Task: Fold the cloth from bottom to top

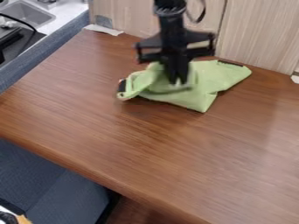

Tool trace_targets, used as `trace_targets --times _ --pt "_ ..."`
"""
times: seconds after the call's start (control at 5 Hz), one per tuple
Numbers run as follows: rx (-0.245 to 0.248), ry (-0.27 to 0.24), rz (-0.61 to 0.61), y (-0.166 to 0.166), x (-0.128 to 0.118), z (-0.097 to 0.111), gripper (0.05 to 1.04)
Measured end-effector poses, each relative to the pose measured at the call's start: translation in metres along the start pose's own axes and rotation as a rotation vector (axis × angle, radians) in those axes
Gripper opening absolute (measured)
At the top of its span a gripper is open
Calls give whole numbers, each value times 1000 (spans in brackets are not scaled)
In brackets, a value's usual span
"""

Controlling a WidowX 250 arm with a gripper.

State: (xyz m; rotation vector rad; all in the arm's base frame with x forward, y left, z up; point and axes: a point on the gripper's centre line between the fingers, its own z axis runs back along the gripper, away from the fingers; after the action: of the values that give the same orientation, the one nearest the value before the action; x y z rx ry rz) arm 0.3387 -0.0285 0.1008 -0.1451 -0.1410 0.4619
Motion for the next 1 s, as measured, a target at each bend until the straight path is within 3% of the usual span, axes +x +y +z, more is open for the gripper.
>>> trace_targets --times 0.4,0.8,1.0 --pt "6 17 18 -24 53 -41 69" --pt "42 23 14 -25 72 -87 69" --pt "50 13 -8 -23 74 -94 69"
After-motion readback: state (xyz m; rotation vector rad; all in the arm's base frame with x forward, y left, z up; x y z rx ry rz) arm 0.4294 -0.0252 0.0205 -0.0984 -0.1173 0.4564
